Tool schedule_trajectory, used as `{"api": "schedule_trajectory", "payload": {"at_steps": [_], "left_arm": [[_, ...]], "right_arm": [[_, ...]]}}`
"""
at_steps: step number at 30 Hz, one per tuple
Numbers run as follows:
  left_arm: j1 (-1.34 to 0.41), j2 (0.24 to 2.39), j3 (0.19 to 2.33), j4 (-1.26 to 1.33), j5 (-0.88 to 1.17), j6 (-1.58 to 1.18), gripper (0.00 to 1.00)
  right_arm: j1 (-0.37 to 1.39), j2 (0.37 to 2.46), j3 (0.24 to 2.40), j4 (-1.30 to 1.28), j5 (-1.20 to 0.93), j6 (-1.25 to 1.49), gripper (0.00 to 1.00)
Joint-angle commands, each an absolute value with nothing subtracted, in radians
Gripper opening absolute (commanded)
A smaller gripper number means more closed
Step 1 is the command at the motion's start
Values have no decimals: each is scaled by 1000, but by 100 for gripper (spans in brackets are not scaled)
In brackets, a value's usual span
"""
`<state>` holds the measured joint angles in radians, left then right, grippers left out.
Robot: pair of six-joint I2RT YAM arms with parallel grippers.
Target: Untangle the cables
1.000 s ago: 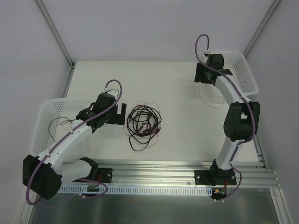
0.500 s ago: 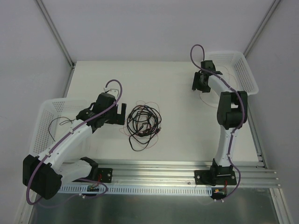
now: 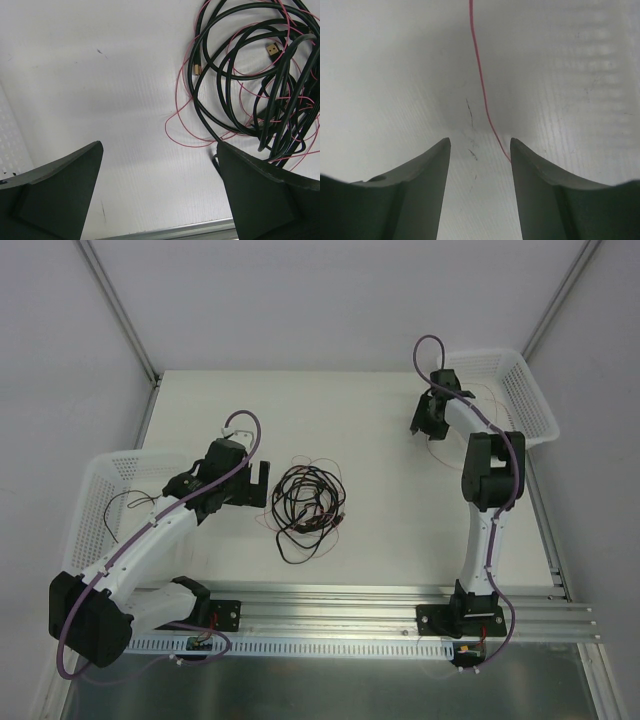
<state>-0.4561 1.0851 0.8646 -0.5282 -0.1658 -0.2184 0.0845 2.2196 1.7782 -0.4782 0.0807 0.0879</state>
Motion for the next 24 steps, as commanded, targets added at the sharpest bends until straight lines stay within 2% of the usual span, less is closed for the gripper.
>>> {"api": "schedule_trajectory", "payload": {"at_steps": [1,2,8,9,12,15,24], "left_arm": [[-445,1069,857,-512,-175,-198,99],[-445,1068,857,-512,-175,-196,99],[-445,1066,857,-512,-175,-196,99],[-445,1066,856,-512,-175,-196,99],[-445,1065,856,-512,-175,-196,99],[-445,1065,856,-512,-175,-195,99],[-445,1060,854,-512,-178,-196,99]], "right_arm": [[83,2226,1773,-482,63,132,54],[86,2224,1766,-480,64,133,52],[97,2226,1747,-471,72,130,28],[98,2220,1746,-469,77,127,19],[112,2194,1736,-471,89,109,6],[126,2143,1727,-460,106,74,1],[129,1916,1761,-482,161,-39,1]]}}
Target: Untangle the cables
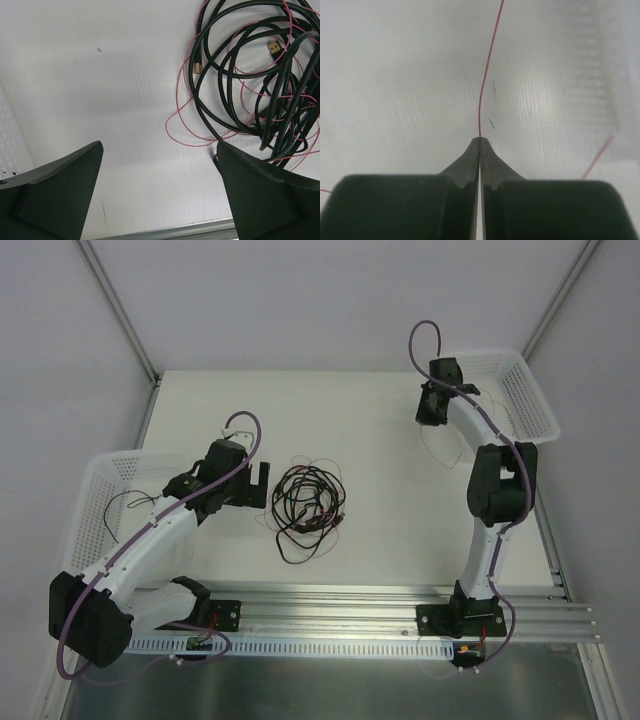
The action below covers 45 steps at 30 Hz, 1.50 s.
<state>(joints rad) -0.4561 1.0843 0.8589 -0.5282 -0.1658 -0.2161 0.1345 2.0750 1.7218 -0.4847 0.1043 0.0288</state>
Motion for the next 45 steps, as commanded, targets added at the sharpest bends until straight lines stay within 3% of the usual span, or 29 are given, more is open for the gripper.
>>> {"api": "schedule_trajectory", "payload": {"at_steps": [1,11,22,34,45], "left_arm": [[-445,1060,854,-512,-178,-196,99],[-445,1065,853,-512,-173,-198,99],[-443,1085,853,-512,-178,-196,99],[-445,1101,853,-514,-179,-193,99],[-445,1097,853,-515,-179,-193,99]], "right_arm": [[124,1896,1769,-482,178,-52,1],[3,1790,1939,-414,269,-141,1],[-144,1971,1976,-319,244,-133,2],[-141,2144,1965,-377,35,-127,4],[-46,2083,1871,-368,34,-152,1]]}}
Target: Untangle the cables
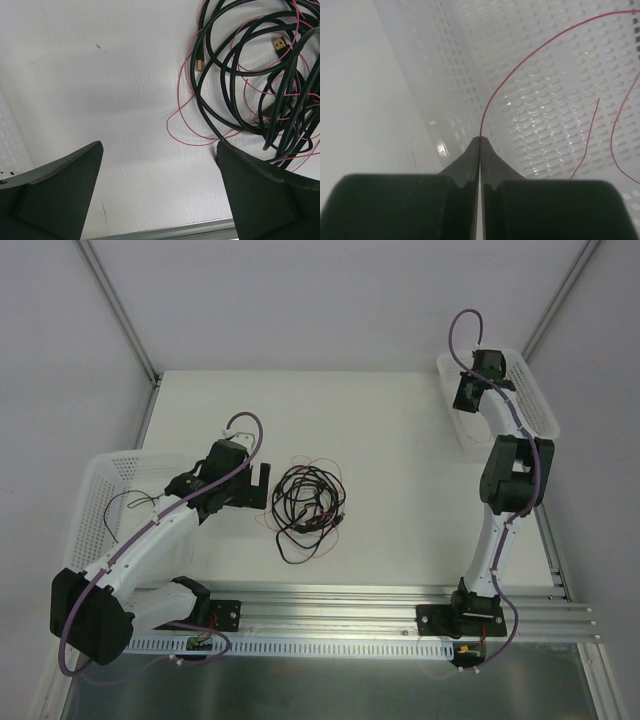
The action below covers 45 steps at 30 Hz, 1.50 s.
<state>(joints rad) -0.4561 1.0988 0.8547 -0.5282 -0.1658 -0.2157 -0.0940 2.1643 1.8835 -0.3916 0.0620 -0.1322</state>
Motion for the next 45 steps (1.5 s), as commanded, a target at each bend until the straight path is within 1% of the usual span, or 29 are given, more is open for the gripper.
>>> {"api": "schedule_trajectory", "payload": {"at_steps": [1,5,9,12,14,15,17,18,20,21,23,24,25,26,27,30,31,33,35,36,38,39,40,42,43,45], "left_arm": [[-445,1097,851,-517,-179,-195,99],[-445,1100,851,-517,-183,-193,99],[-445,1098,851,-518,-181,-195,99],[-445,1100,851,-517,-178,-195,99],[-443,1101,851,-517,-179,-193,99],[-445,1100,851,-518,-179,-195,99],[-445,1103,853,-517,-178,-193,99],[-445,1103,853,-518,-179,-195,99],[-443,1100,853,-518,-179,-193,99],[-445,1101,853,-518,-178,-196,99],[-445,1098,853,-518,-175,-196,99],[-443,1097,854,-518,-175,-198,99],[-443,1095,854,-518,-173,-198,99],[-445,1094,854,-518,-173,-199,99],[-445,1091,856,-518,-170,-201,99],[-443,1083,854,-517,-149,-206,99],[-443,1081,856,-517,-141,-207,99],[-445,1080,857,-517,-118,-209,99],[-445,1083,859,-517,-104,-212,99],[-445,1083,862,-517,-98,-213,99],[-445,1081,862,-514,-72,-216,99],[-445,1083,861,-512,-63,-218,99],[-443,1085,861,-511,-48,-219,99],[-445,1089,861,-508,-31,-219,99],[-445,1092,862,-508,-25,-219,99],[-445,1097,862,-508,-18,-218,99]], "right_arm": [[-43,2077,1871,-364,26,-143,1],[-38,2060,1855,-330,29,-109,1],[-49,2071,1856,-322,110,-117,1],[-72,2088,1862,-333,187,-98,4],[-92,2094,1861,-340,219,-77,4],[-101,2101,1862,-350,235,-62,6],[-115,2111,1864,-359,241,-29,13],[-124,2111,1868,-374,242,-22,20],[-126,2103,1871,-387,241,-15,26],[-124,2097,1870,-399,235,-12,34],[-117,2056,1844,-408,219,-3,43],[-114,2033,1829,-405,221,-2,52],[-109,1990,1810,-402,219,-3,56],[-101,1961,1777,-403,218,27,58],[-94,1933,1755,-400,213,29,66],[-55,1820,1681,-399,207,25,80],[-42,1786,1666,-405,204,23,82],[-2,1700,1611,-429,177,14,85],[85,1646,1566,-448,137,17,85],[115,1588,1508,-448,114,12,85],[214,1540,1450,-442,55,17,85],[245,1502,1386,-436,22,14,85],[309,1485,1355,-424,-45,23,84],[369,1465,1269,-370,-121,11,84],[430,1468,1243,-351,-133,-42,84],[480,1488,1203,-302,-137,-86,84]]}}
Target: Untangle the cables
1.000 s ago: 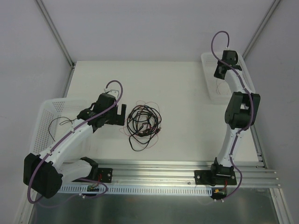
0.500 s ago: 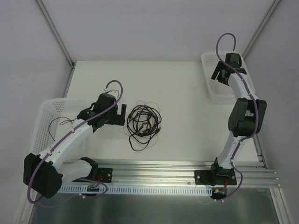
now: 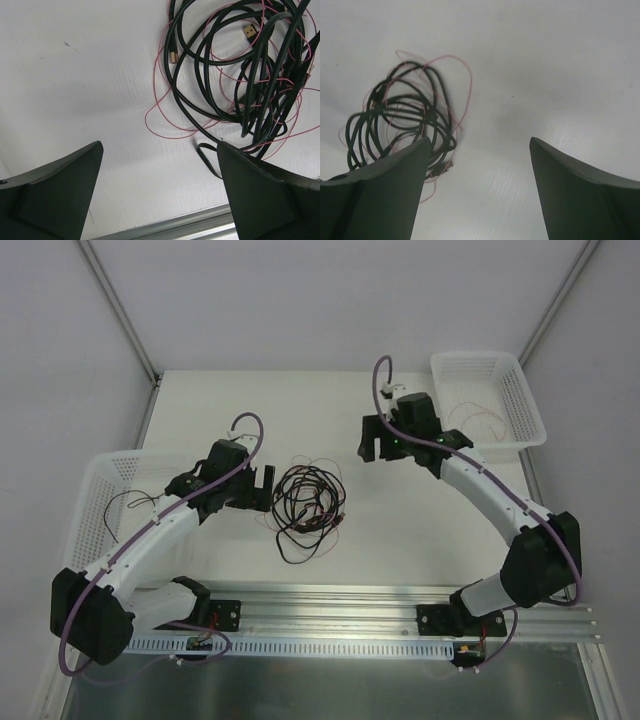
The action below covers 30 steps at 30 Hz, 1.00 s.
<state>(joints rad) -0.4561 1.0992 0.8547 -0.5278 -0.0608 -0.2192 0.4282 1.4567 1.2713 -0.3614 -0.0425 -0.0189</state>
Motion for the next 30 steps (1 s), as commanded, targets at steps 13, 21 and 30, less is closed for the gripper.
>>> {"api": "schedule_trajectory", "payload": {"at_steps": [13,21,30], "left_arm": [[-445,1114,857,-505,-29,-204,99],[-443,1115,859,-503,-54,-199,99],[-443,1101,859,-503,-54,-201,99]], "right_arm": [[641,1788,1186,-103,-201,-98,74],[664,1777,1190,-74,-135,-84,14],[699,1409,1281,-386,121,-198,1]]}}
